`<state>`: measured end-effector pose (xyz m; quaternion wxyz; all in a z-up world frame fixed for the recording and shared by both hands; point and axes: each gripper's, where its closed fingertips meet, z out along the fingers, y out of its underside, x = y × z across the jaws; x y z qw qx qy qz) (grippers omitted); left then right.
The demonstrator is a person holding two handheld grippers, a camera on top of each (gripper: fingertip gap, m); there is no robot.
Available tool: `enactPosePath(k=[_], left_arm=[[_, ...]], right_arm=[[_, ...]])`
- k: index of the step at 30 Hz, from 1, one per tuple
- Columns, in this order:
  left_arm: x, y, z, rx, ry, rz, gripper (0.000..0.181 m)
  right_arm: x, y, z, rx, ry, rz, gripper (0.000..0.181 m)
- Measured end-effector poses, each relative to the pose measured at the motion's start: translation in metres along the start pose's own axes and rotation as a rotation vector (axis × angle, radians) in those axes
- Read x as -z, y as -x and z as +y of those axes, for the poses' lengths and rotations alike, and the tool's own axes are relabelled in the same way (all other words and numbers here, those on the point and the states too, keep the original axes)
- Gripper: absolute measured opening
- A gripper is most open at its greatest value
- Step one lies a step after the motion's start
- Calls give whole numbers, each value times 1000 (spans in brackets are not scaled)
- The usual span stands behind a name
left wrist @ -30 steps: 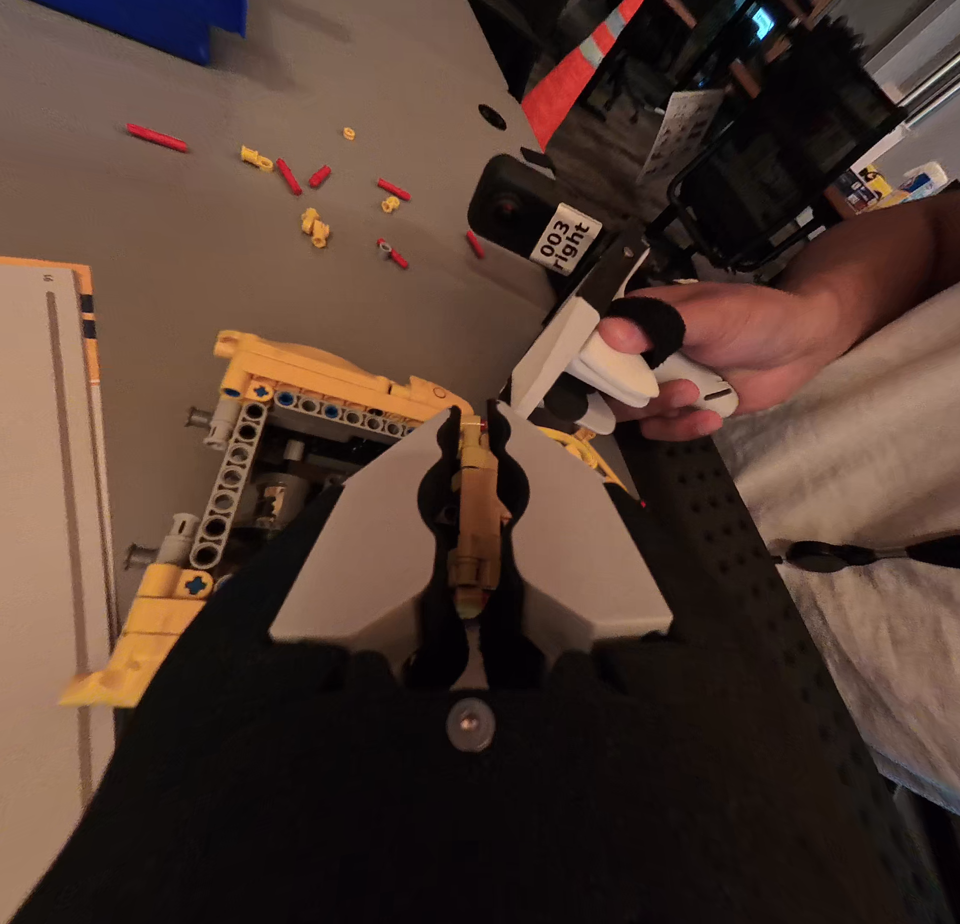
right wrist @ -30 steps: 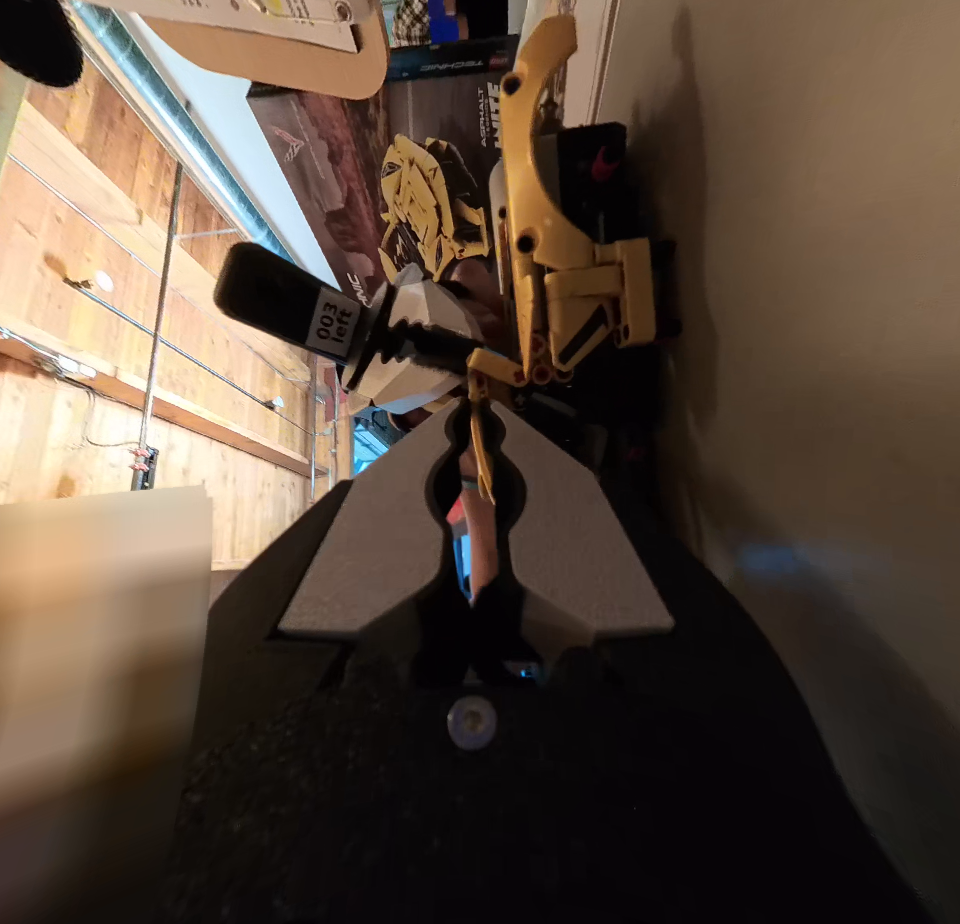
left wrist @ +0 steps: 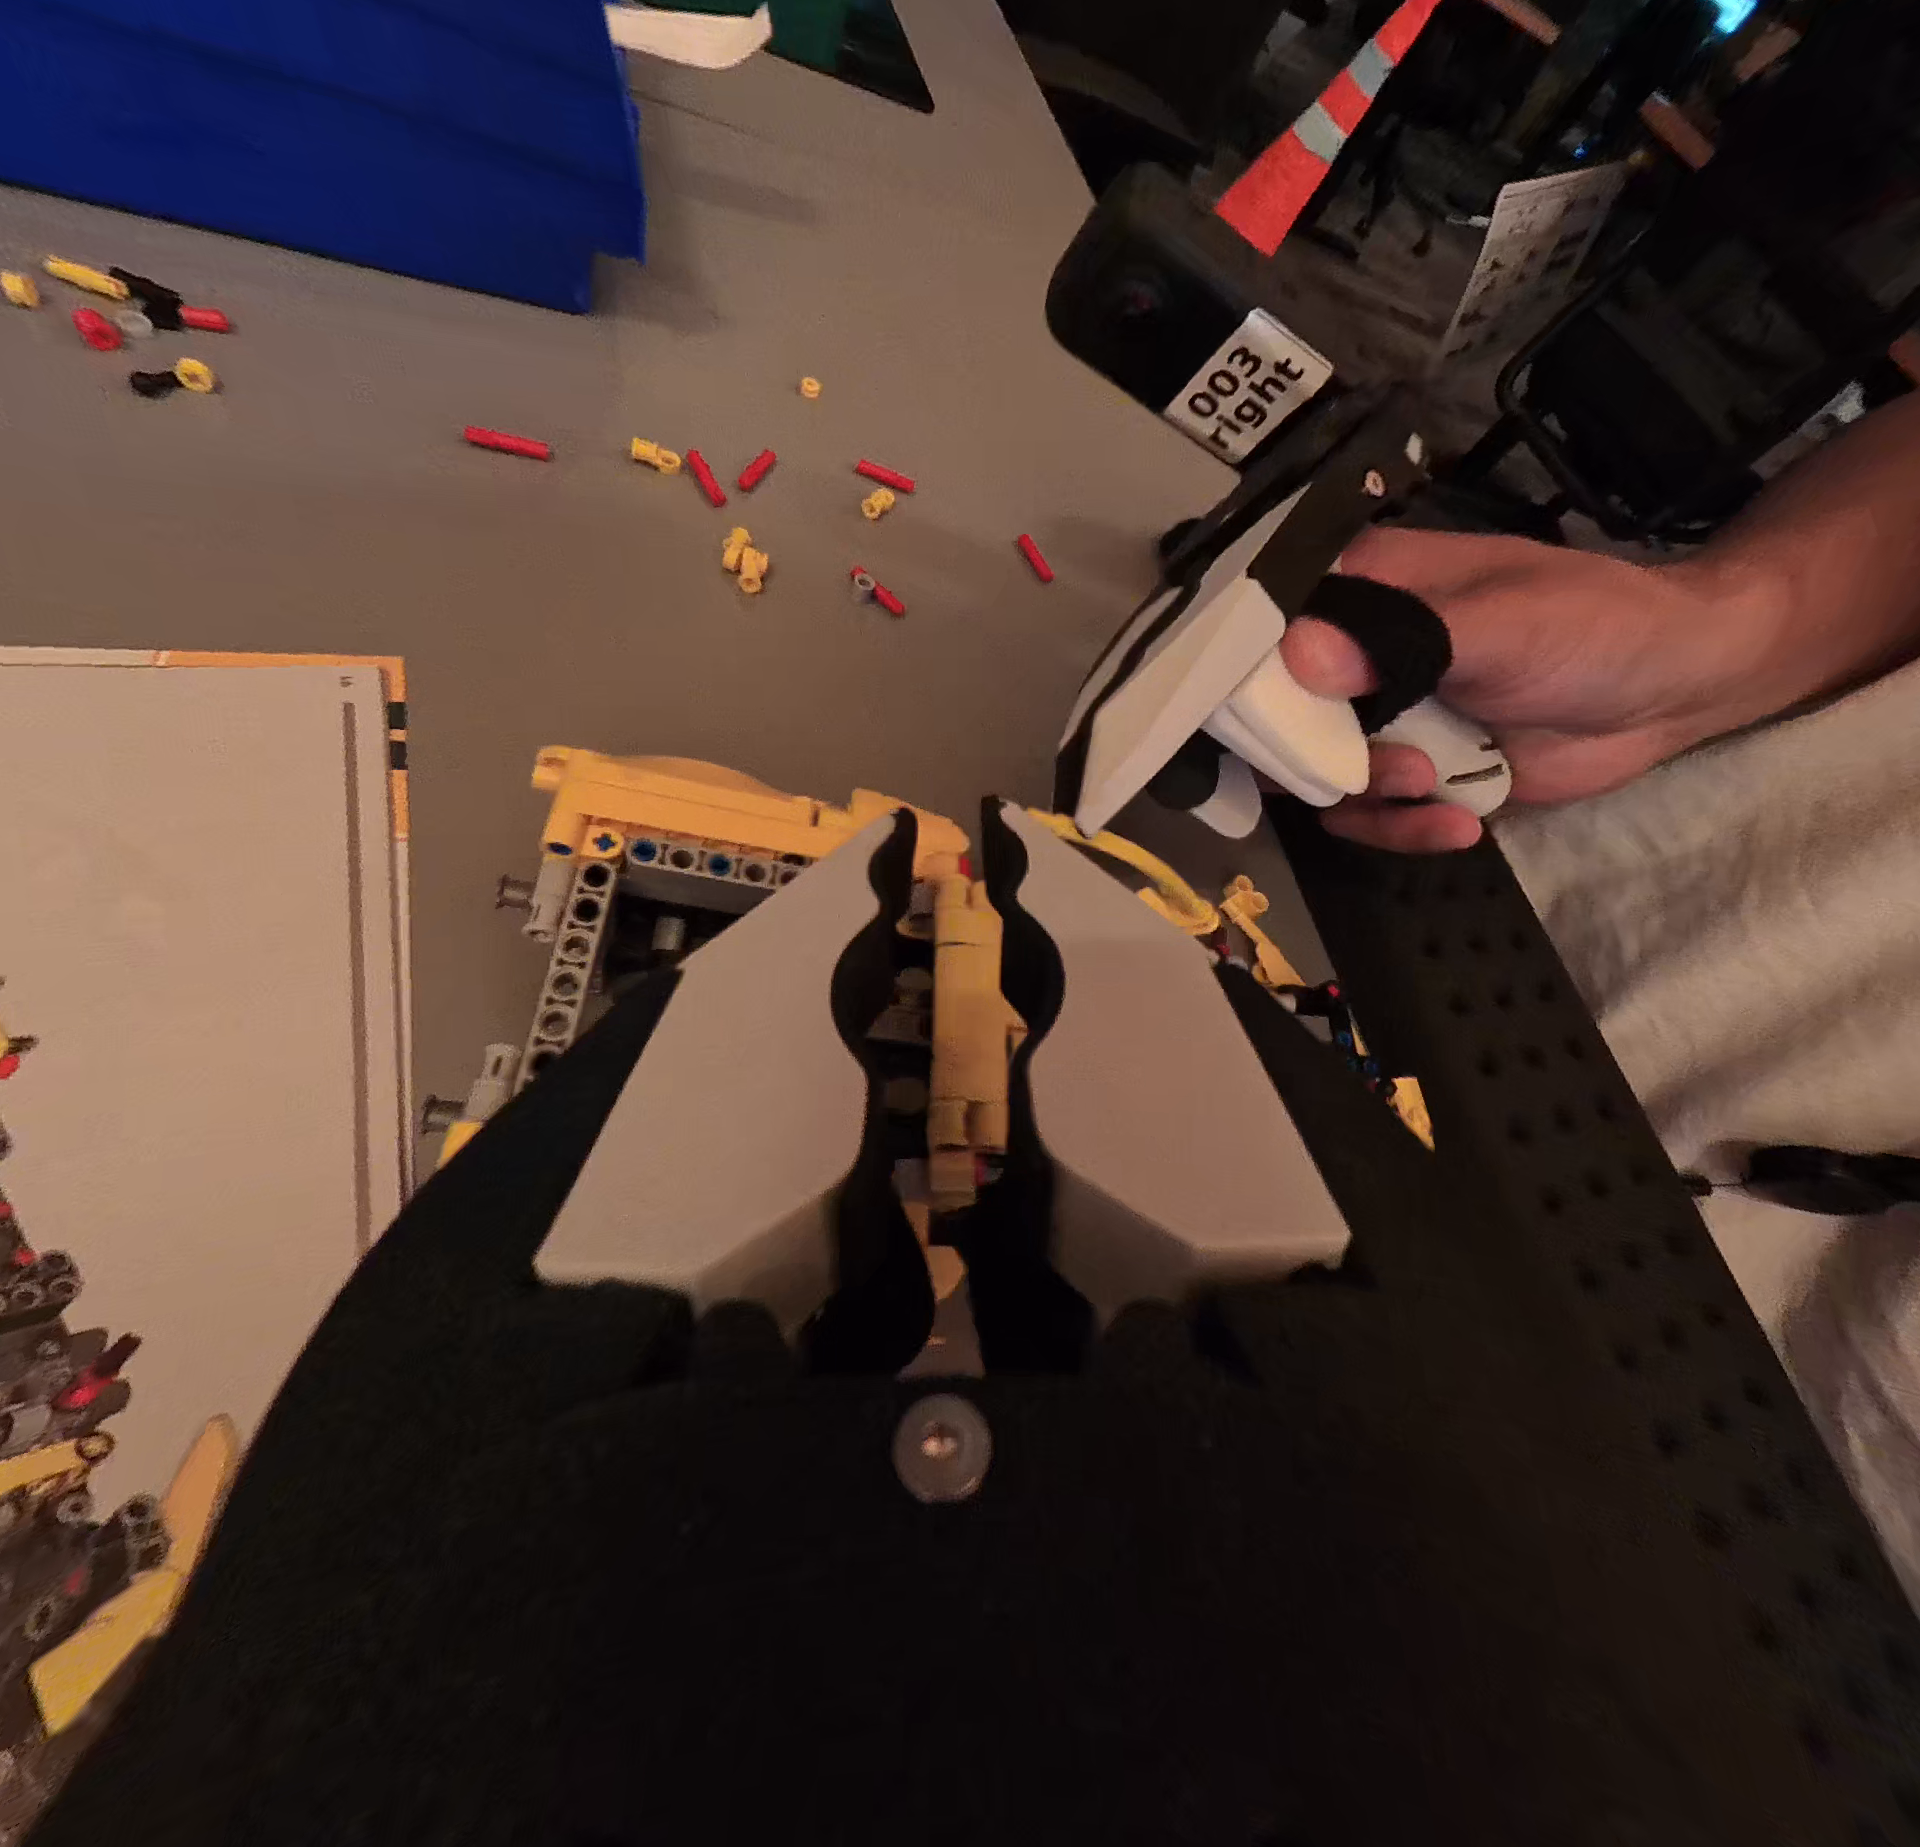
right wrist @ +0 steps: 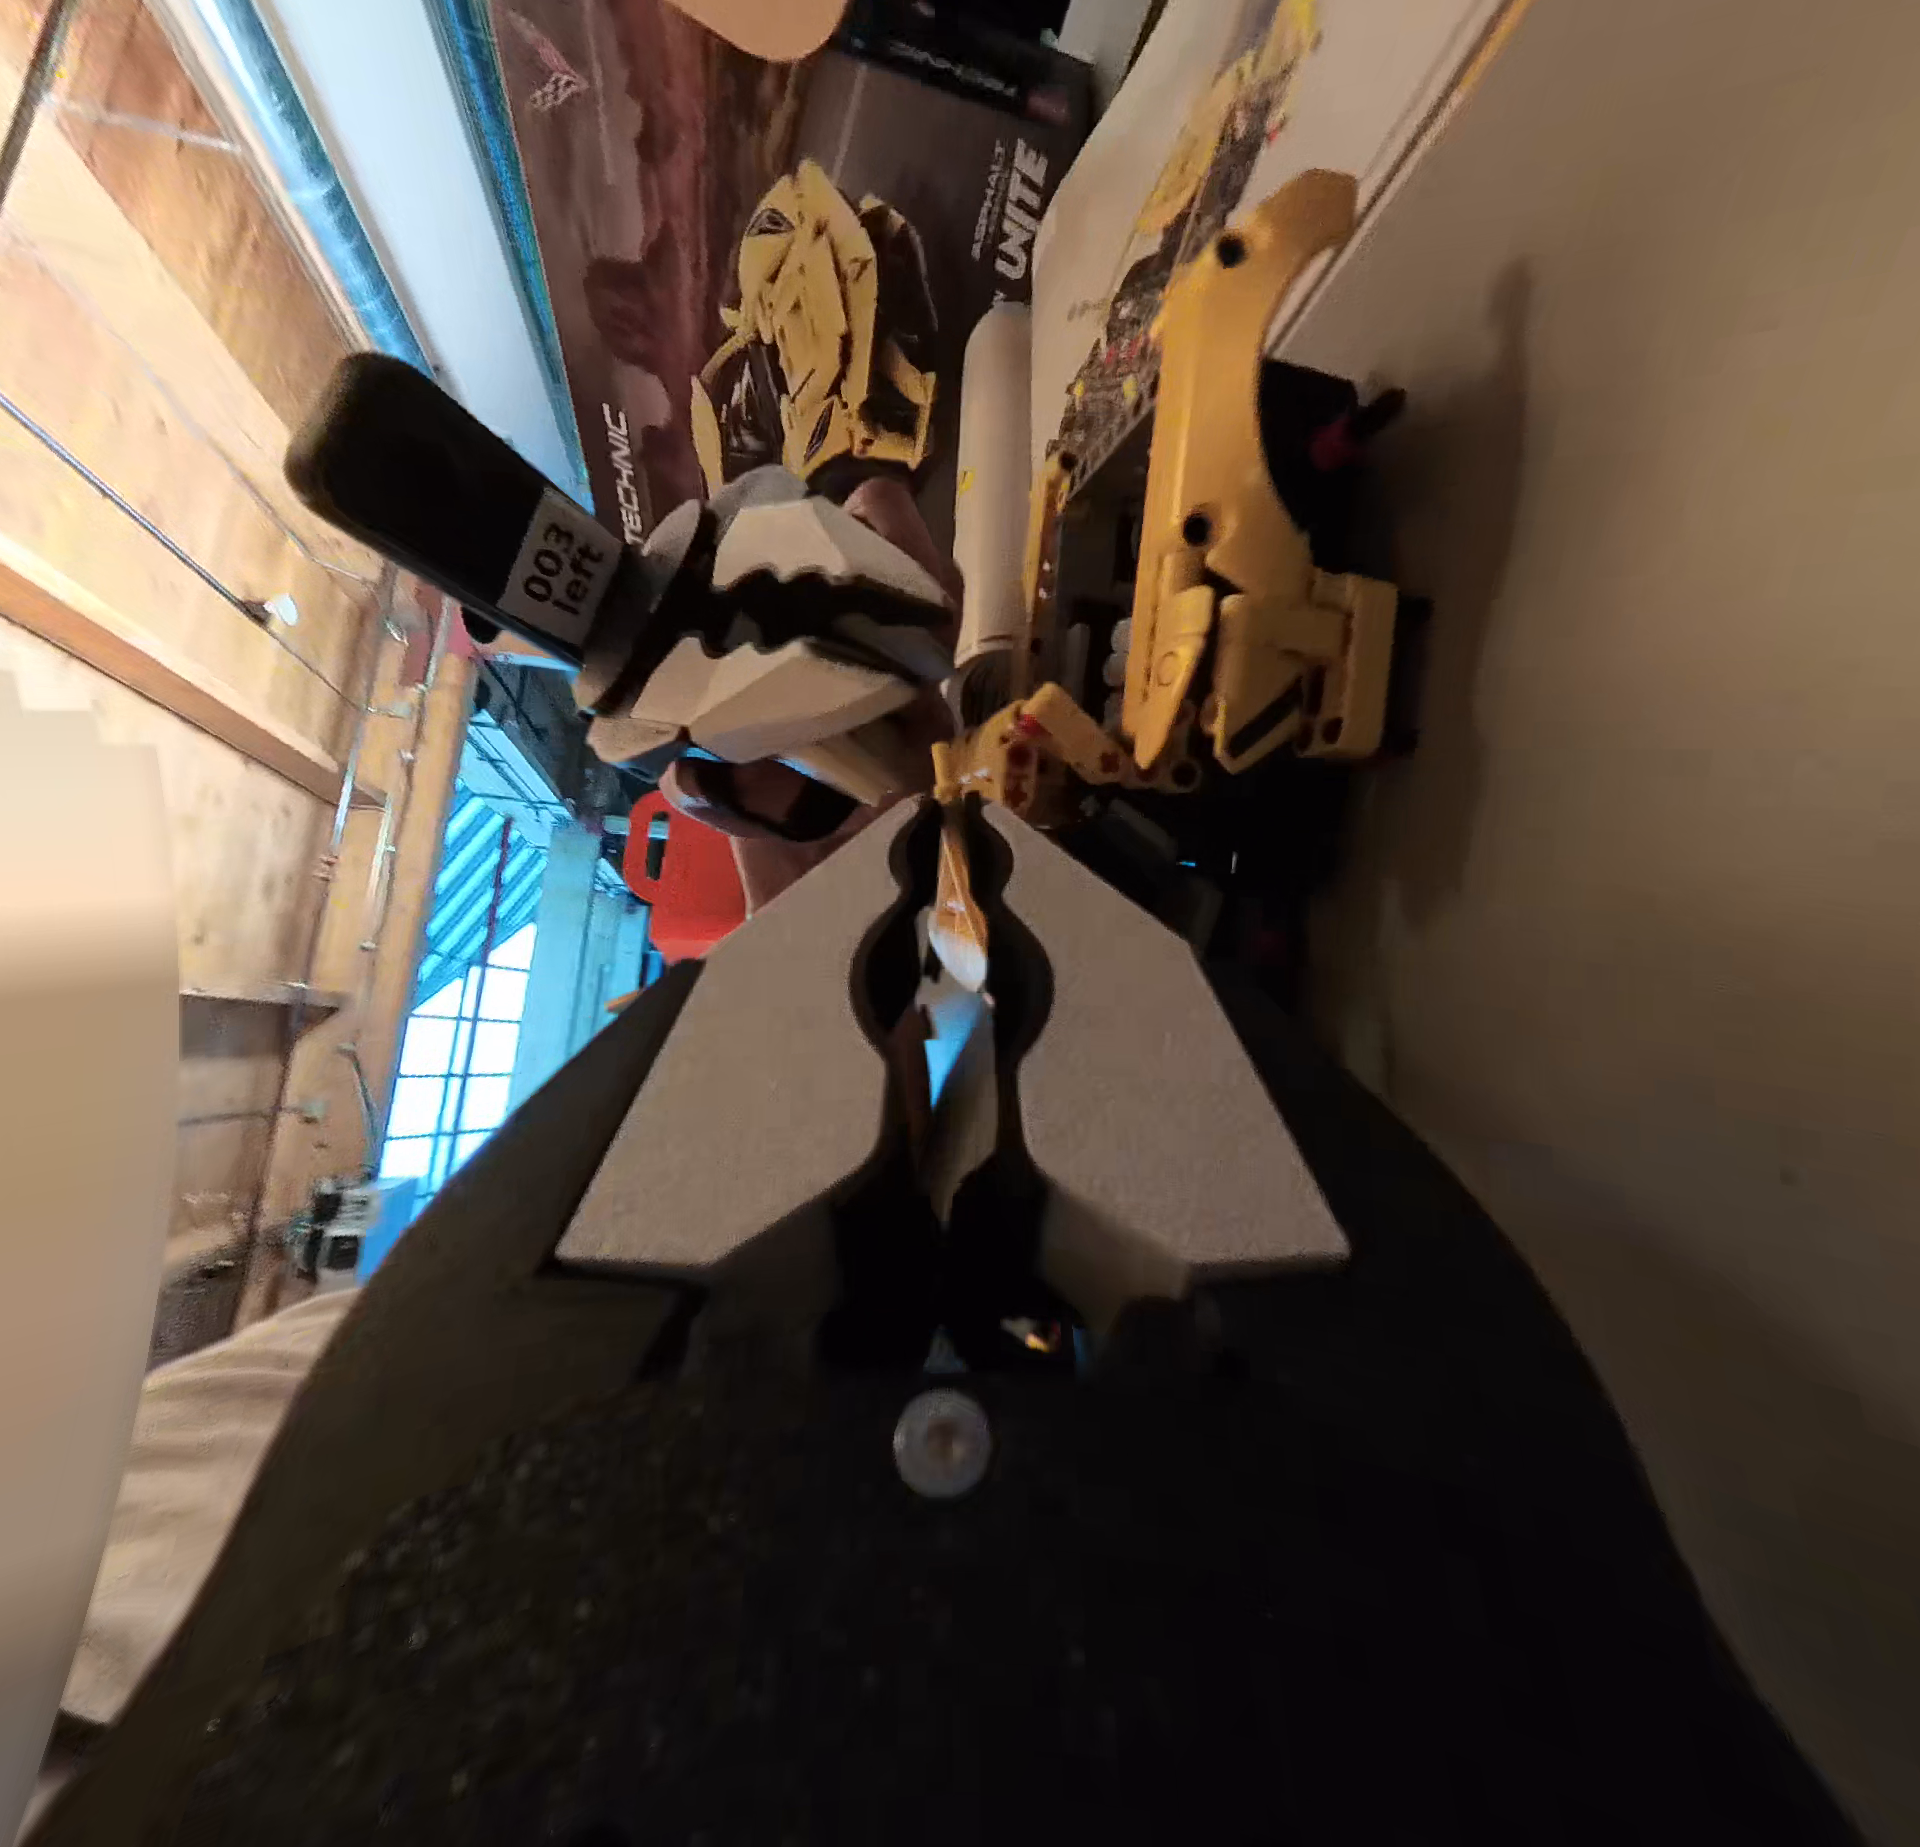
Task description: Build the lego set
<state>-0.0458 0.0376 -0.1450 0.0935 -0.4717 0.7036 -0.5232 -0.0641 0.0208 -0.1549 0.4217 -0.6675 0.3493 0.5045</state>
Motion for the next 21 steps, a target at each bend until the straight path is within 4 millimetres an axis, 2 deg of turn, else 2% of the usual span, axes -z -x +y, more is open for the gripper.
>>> enactPosePath(k=[3,5,8,11,13,14,15,18,21], left_arm=[[7,-8,-9,-3,-67,-72,13],[16,-11,-13,-4,-100,-191,13],[23,-31,-12,-79,-173,-369,13],[36,-39,-5,-168,-254,-714,12],[55,-37,16,-152,-175,-1015,13],[62,-42,27,-125,-147,-1138,24],[63,-51,35,-84,-145,-1207,29],[40,-76,52,49,-145,-1251,29],[19,-86,71,101,-94,-1265,39]], right_arm=[[1,3,1,79,46,-4,3],[3,3,1,110,86,-14,3],[6,1,3,128,188,-39,3],[10,-1,4,143,270,-75,3],[14,0,5,152,320,-110,4],[16,0,5,165,340,-117,4],[19,-2,6,184,355,-112,3],[29,-9,13,205,420,-106,4],[36,-12,11,203,428,-120,3]])
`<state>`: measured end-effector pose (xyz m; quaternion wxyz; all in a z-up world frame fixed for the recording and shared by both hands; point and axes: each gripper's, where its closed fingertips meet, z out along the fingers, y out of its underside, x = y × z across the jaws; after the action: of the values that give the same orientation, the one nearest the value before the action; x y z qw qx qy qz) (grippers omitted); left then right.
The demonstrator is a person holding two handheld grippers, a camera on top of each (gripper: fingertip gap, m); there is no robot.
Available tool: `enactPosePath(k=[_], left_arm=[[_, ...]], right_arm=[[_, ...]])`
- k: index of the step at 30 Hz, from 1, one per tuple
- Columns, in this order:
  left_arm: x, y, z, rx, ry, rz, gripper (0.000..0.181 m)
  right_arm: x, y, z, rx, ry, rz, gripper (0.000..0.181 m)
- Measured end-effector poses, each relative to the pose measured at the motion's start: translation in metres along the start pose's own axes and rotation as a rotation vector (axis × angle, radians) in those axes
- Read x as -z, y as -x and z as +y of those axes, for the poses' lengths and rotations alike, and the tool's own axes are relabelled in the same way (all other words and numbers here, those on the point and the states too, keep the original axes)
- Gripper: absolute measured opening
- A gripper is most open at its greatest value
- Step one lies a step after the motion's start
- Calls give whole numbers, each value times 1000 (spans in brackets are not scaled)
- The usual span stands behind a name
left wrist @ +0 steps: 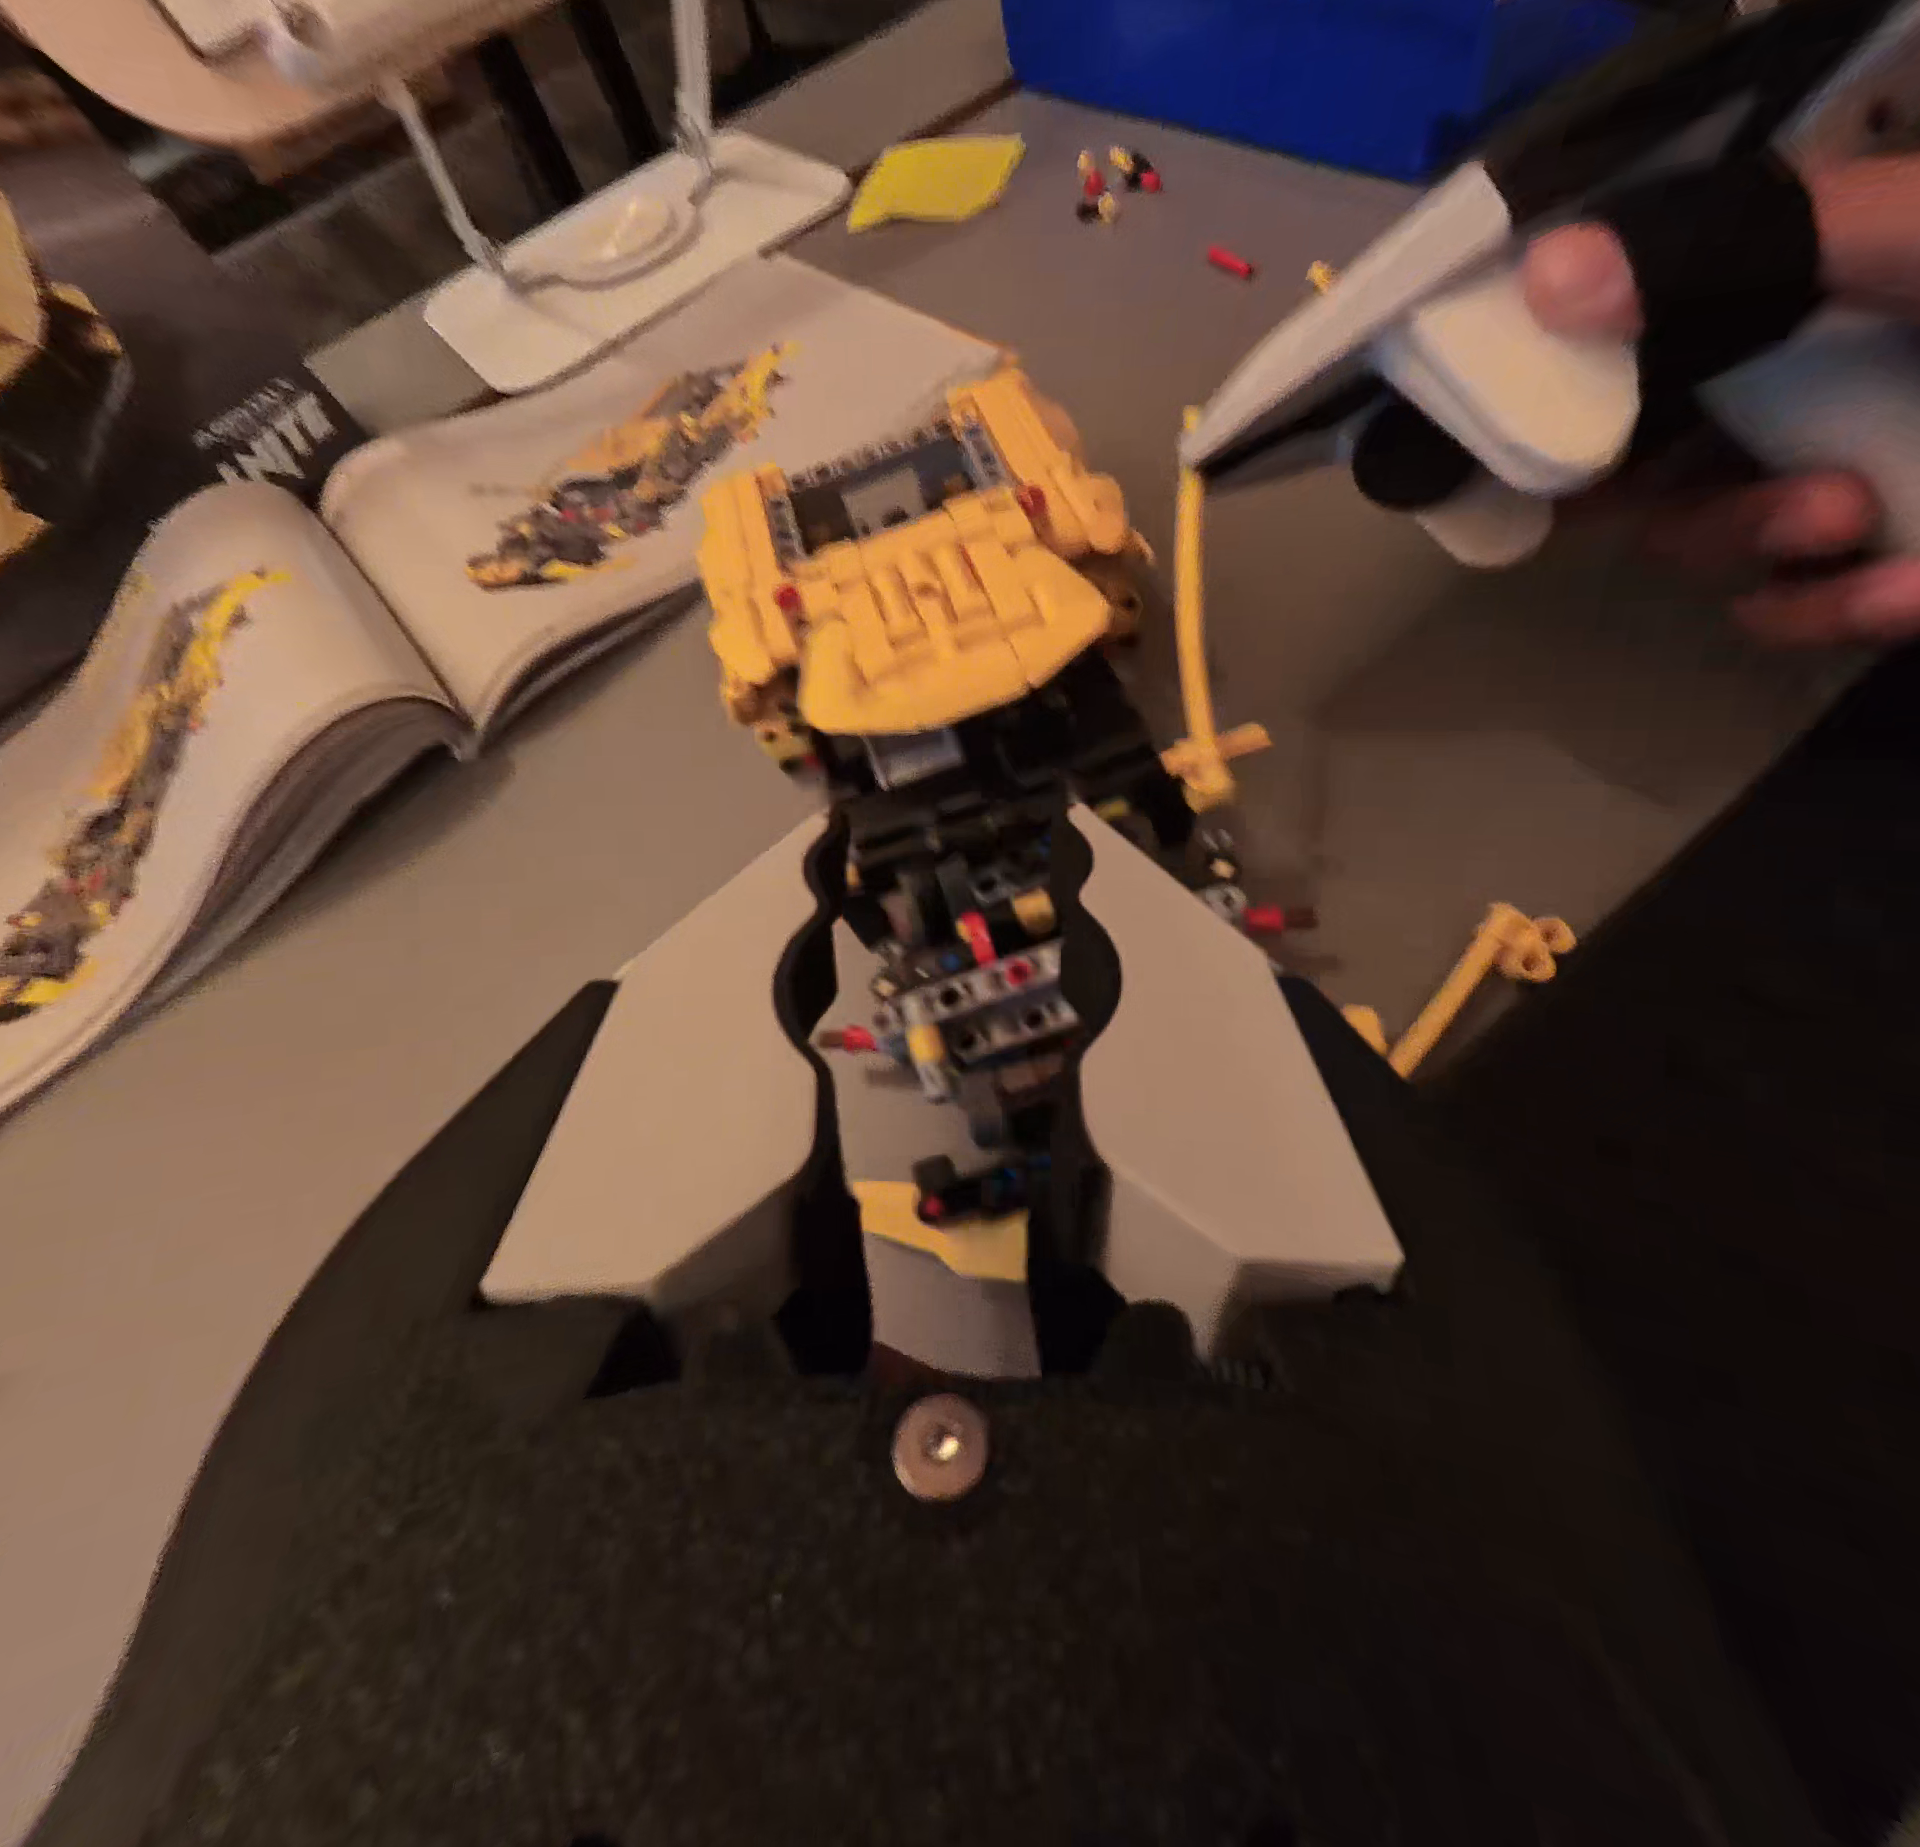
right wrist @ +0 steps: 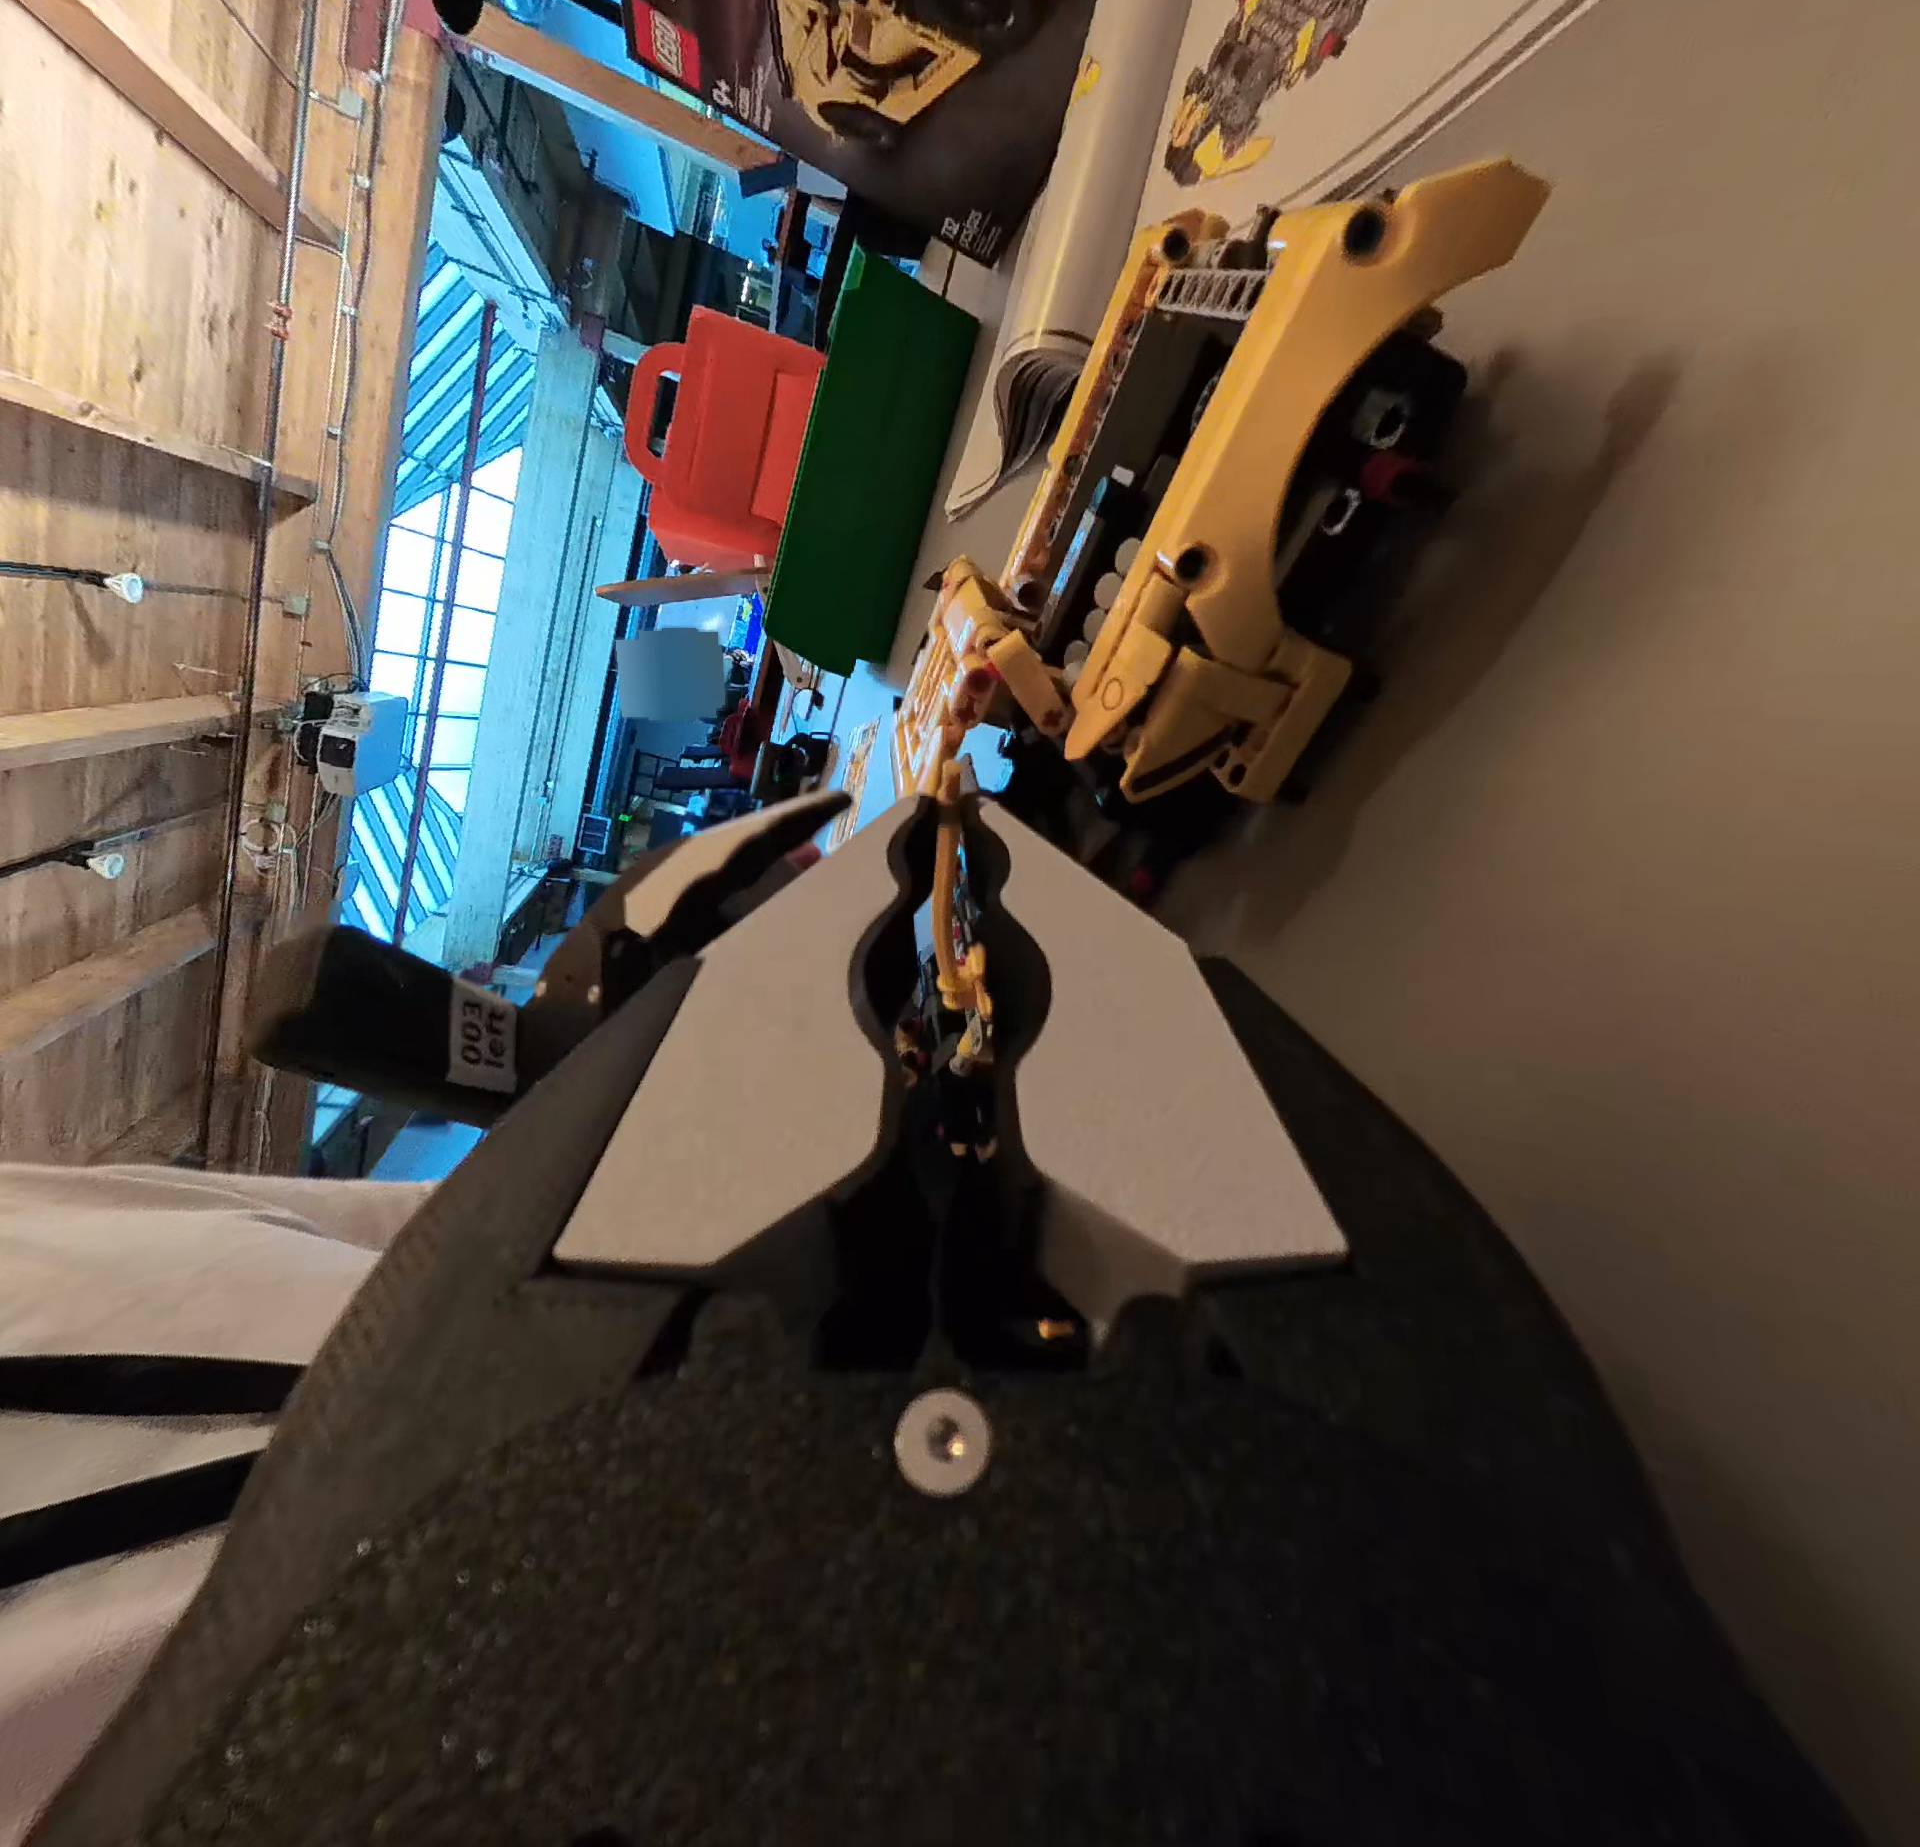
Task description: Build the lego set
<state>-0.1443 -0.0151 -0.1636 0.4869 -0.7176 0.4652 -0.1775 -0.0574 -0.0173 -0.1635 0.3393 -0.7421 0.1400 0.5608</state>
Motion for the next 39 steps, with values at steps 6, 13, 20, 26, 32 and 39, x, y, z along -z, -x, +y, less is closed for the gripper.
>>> enactPosePath(k=[6,13,20,26,32,39], left_arm=[[-3,-41,-1,62,-10,139,38],[-24,-59,-5,53,37,236,10],[-22,-52,5,-55,85,262,6],[-1,-6,28,-209,150,331,7],[23,45,37,-173,125,337,12],[17,41,-13,-393,-152,88,22]], right_arm=[[-7,6,-1,-44,21,-74,4],[-14,13,-2,-30,54,-94,3],[-16,12,1,-41,49,-84,3],[-44,20,23,-110,97,-131,3],[-89,32,39,-137,133,-185,4],[-97,40,37,-91,132,-158,4]])
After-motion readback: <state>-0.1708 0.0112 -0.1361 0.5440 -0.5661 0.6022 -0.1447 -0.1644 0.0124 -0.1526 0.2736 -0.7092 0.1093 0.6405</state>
